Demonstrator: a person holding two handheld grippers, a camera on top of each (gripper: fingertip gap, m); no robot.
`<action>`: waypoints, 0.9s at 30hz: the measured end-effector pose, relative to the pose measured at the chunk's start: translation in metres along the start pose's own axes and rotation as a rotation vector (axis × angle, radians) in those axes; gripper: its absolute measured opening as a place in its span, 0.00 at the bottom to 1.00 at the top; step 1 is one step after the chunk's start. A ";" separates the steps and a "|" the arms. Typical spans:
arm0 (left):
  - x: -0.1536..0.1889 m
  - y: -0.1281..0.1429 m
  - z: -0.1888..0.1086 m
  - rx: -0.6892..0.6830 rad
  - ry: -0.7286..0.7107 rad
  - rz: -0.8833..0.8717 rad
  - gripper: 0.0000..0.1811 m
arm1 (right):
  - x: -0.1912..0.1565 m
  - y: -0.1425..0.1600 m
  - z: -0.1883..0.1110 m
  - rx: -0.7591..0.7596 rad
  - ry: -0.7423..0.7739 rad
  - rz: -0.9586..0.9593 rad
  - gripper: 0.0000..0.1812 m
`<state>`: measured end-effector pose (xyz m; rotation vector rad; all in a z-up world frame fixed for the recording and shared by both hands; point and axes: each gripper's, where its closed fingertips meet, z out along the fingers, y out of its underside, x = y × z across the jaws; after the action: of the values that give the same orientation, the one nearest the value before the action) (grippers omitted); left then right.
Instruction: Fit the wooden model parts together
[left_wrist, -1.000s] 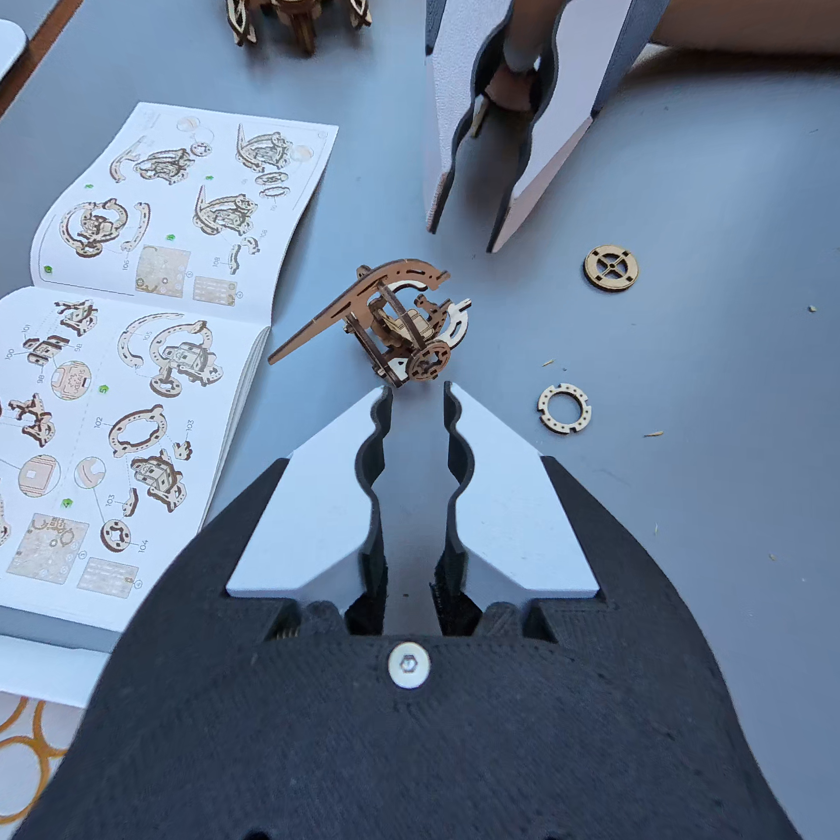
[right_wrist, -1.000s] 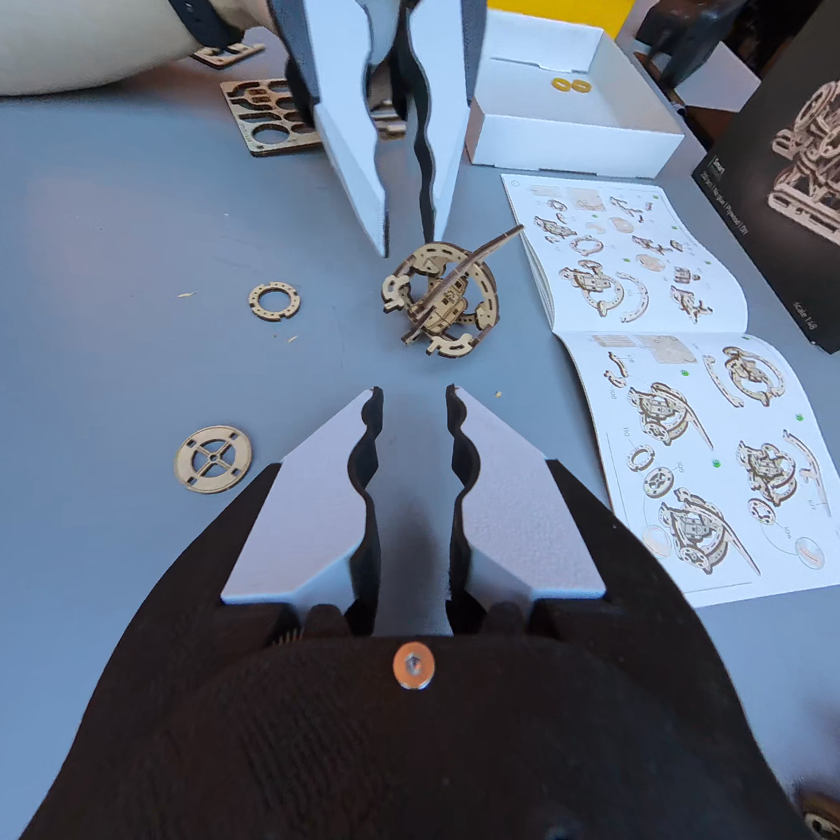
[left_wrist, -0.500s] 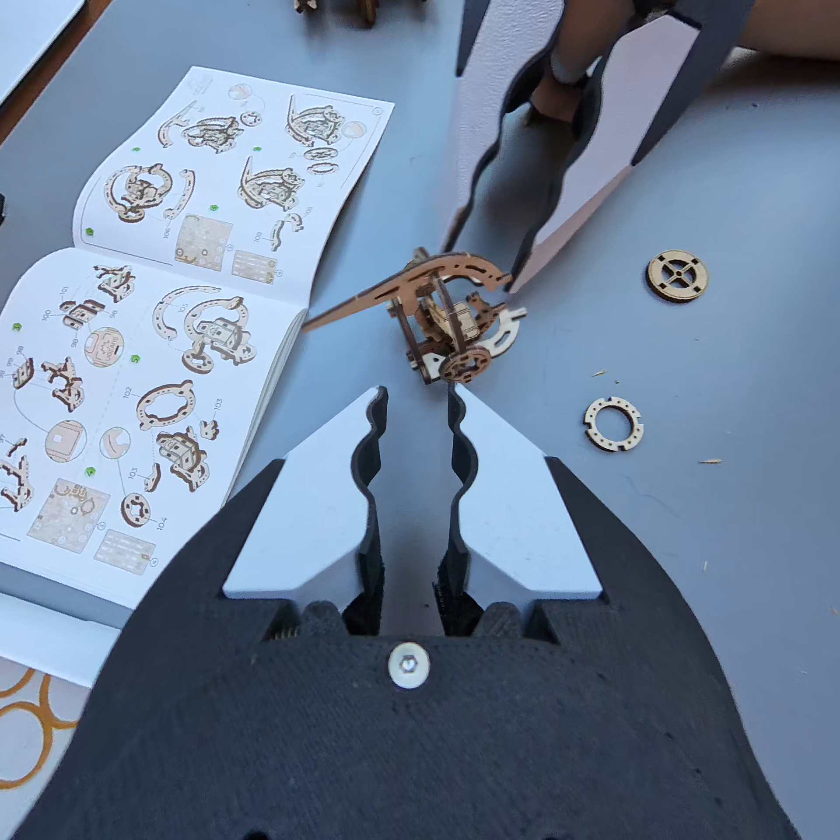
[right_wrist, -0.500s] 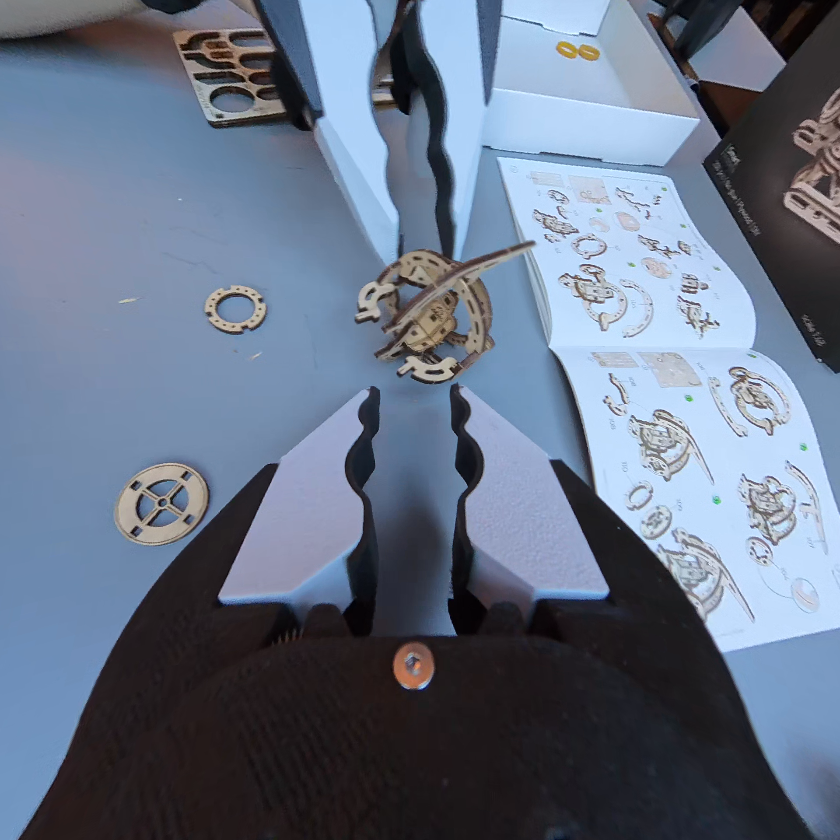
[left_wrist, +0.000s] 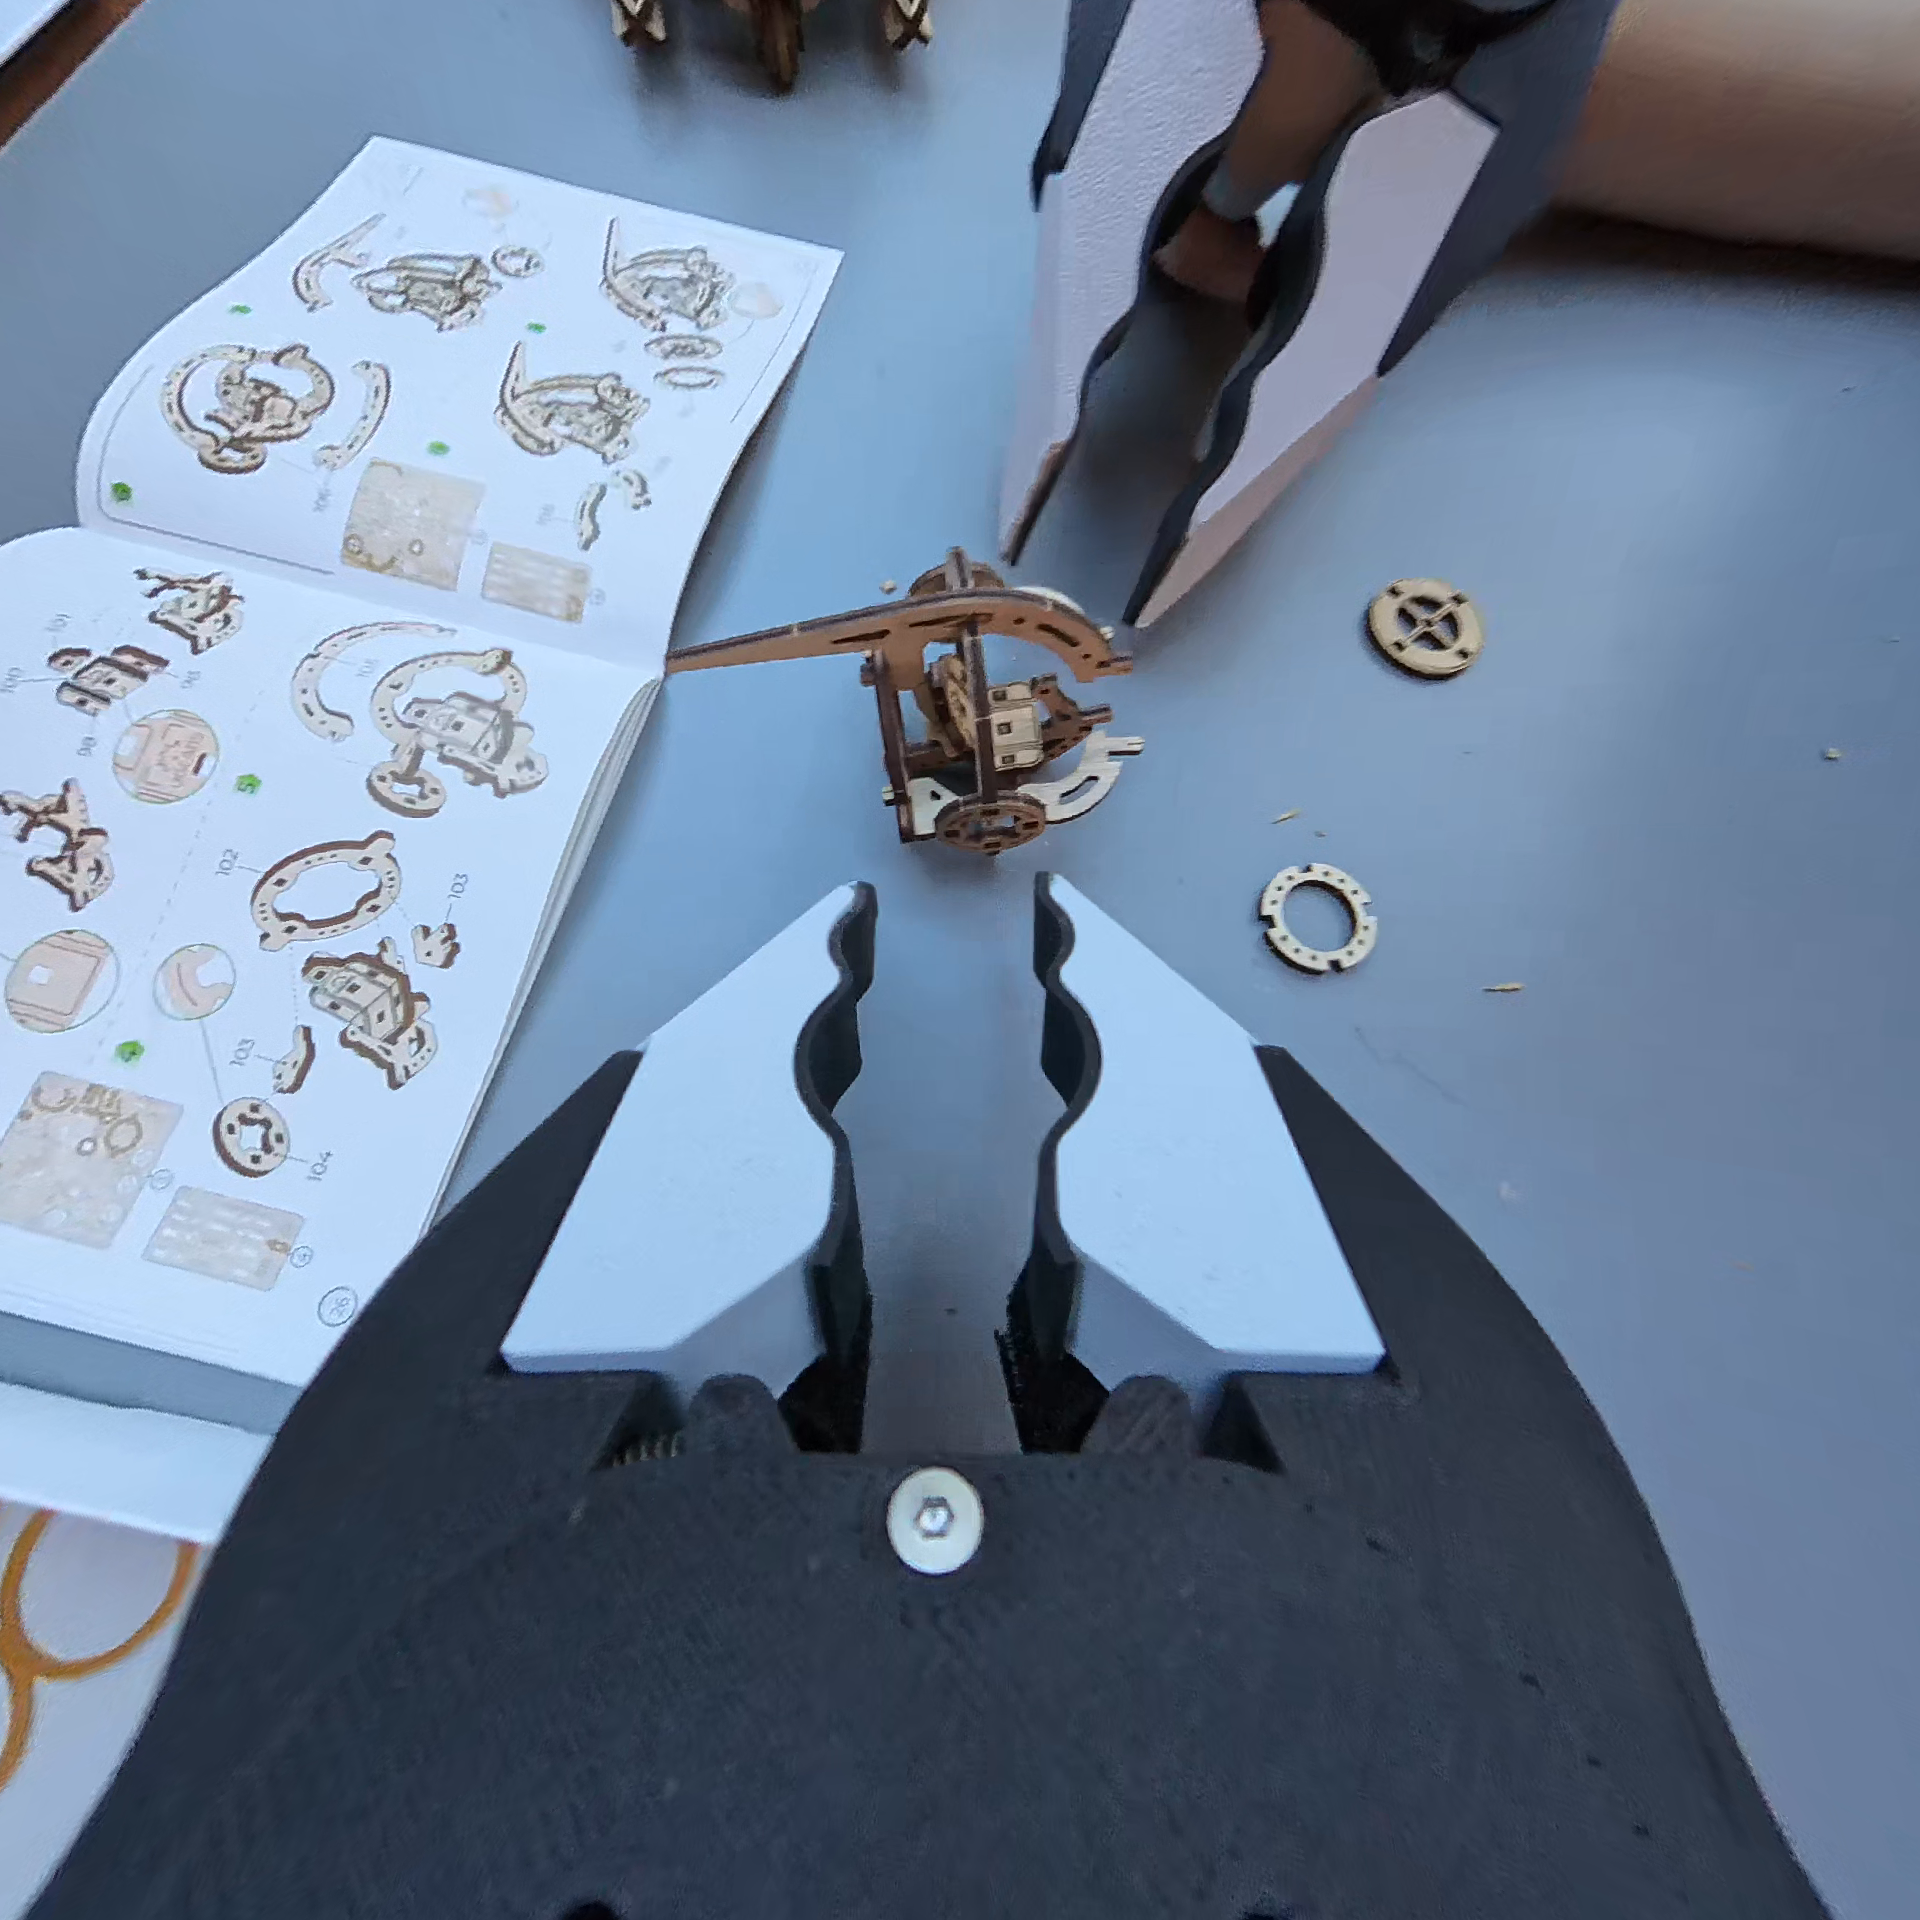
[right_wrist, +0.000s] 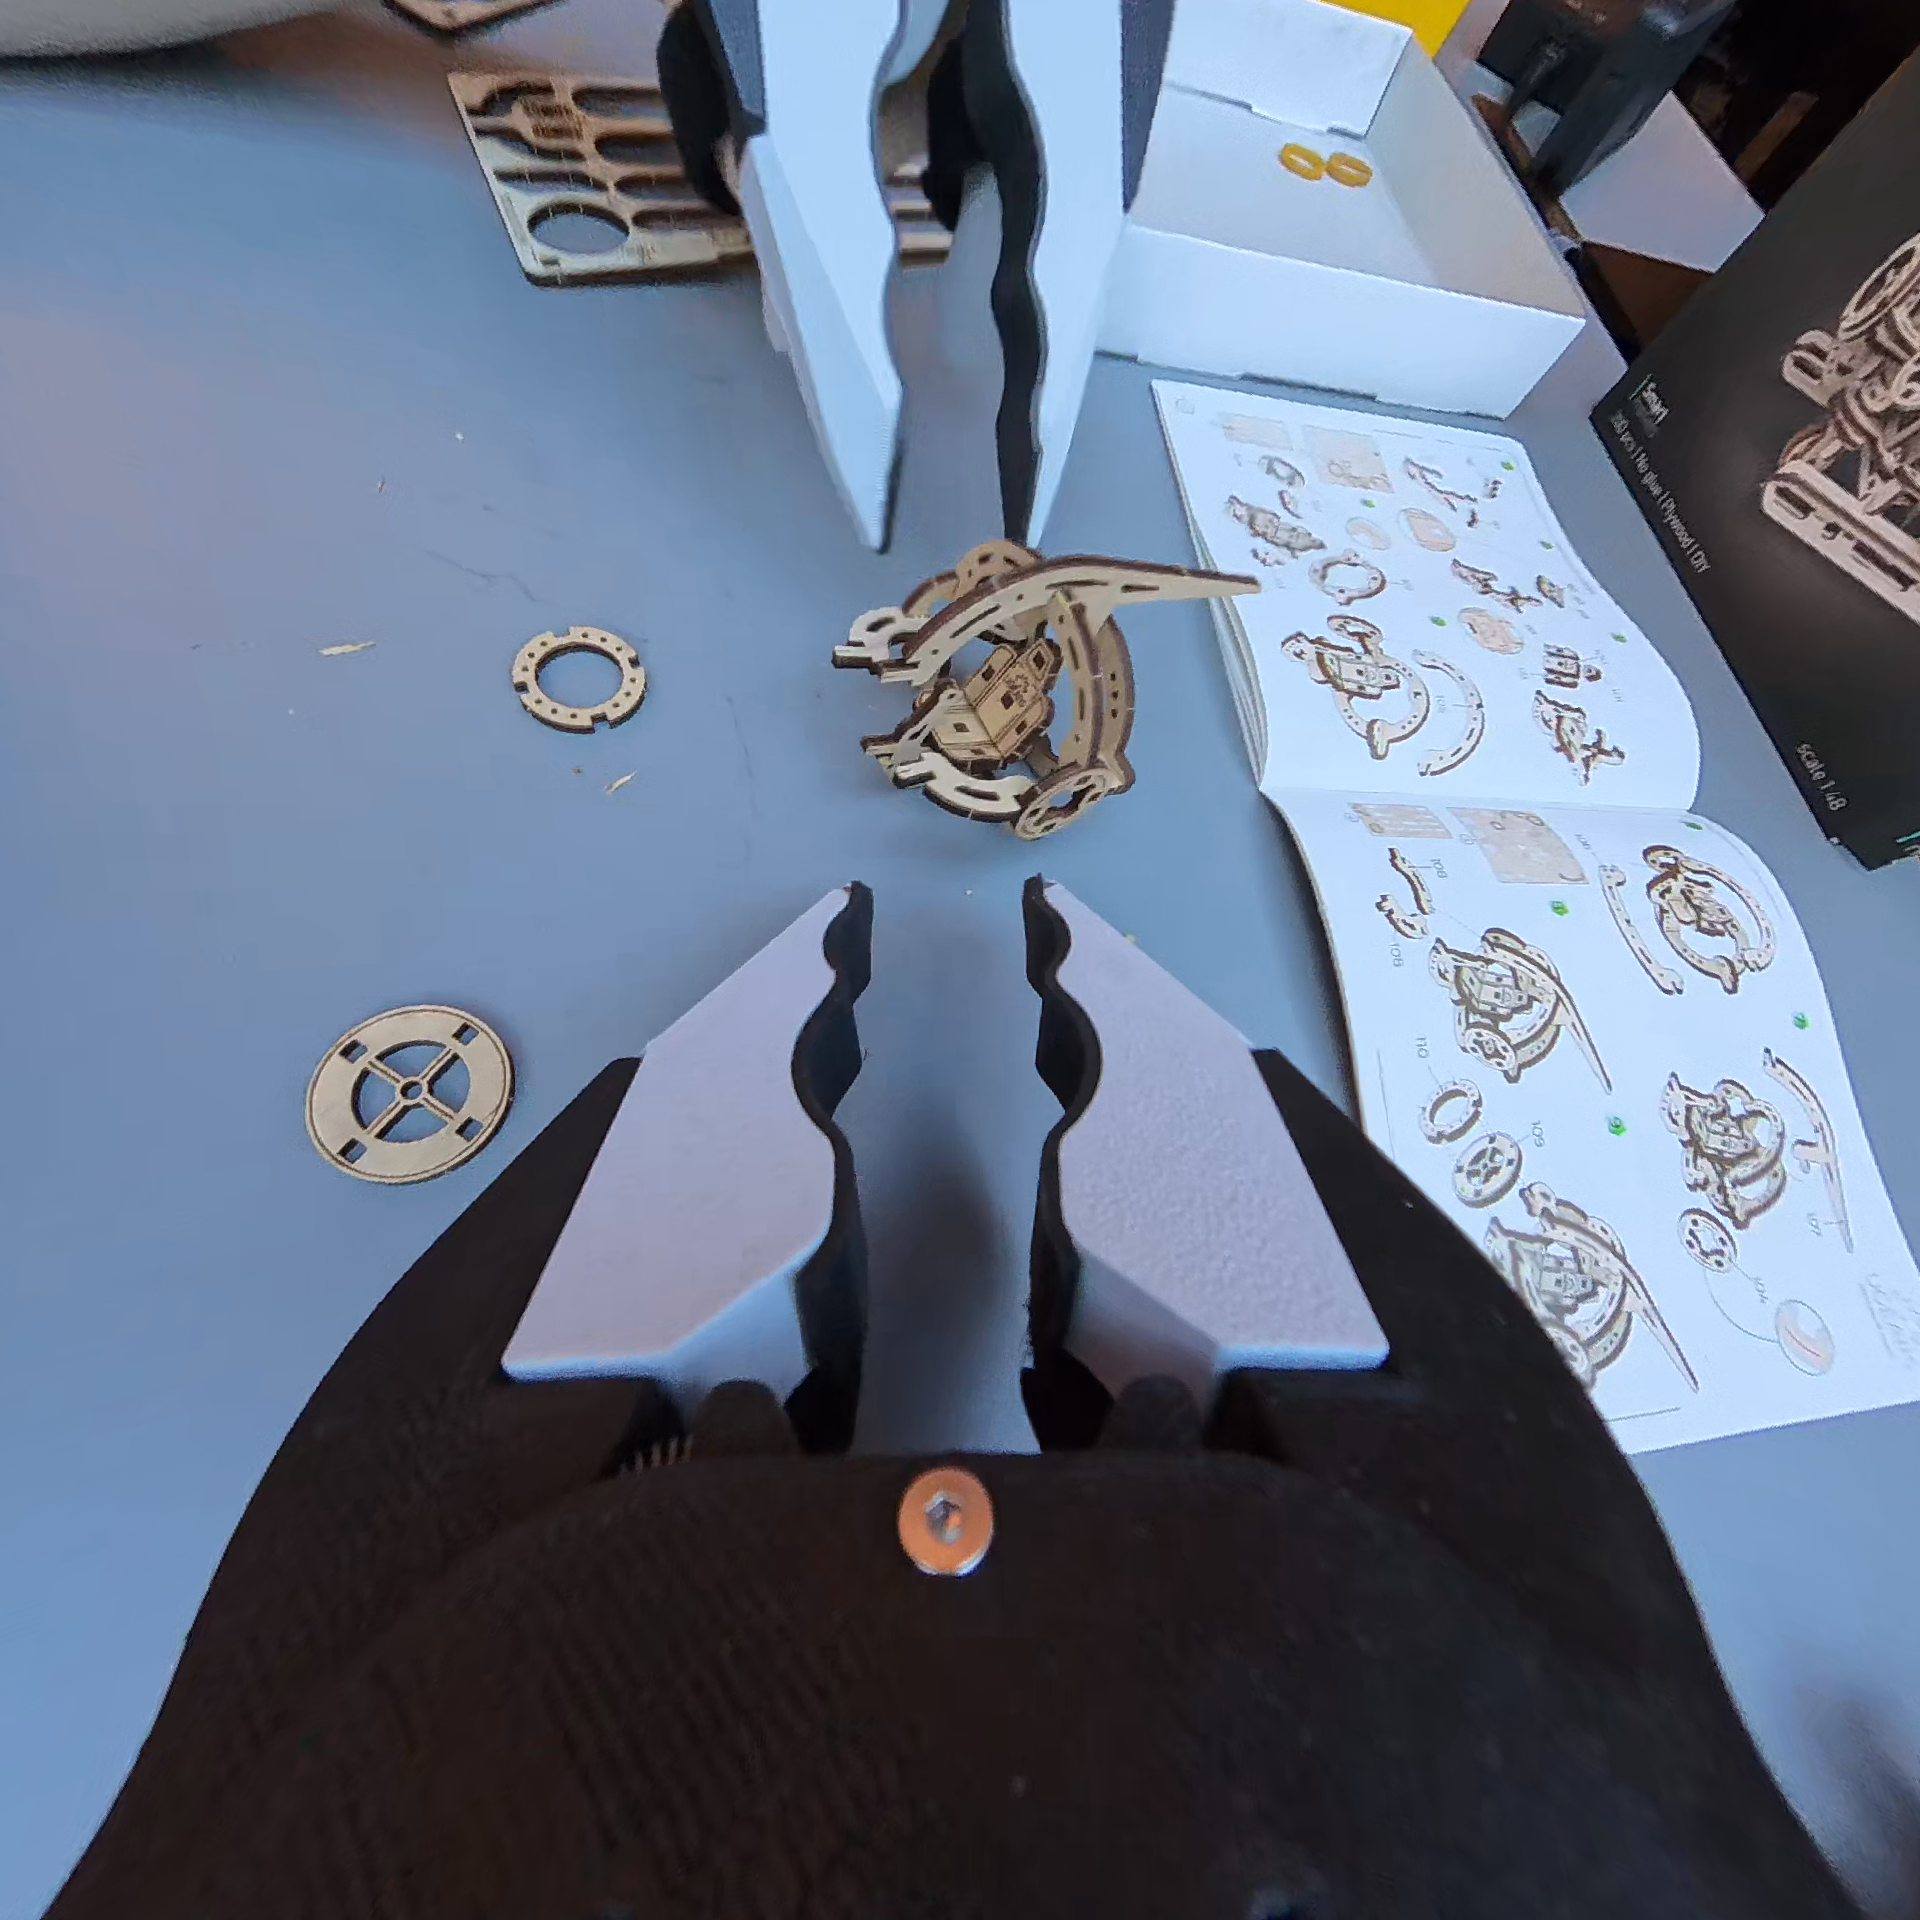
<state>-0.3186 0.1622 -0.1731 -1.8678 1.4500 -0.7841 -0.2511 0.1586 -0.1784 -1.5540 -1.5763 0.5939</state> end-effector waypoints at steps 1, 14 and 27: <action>0.004 -0.003 -0.001 0.018 0.027 -0.007 0.18 | 0.001 -0.002 -0.001 0.019 -0.010 0.006 0.17; 0.008 0.001 0.013 -0.019 0.033 0.000 0.25 | 0.017 -0.011 0.001 0.055 -0.295 0.089 0.26; 0.005 -0.005 0.015 0.008 0.007 0.020 0.21 | 0.013 -0.011 0.009 0.072 -0.321 0.072 0.21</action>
<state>-0.3026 0.1600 -0.1784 -1.8442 1.4656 -0.7866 -0.2632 0.1723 -0.1718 -1.5221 -1.7167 0.9694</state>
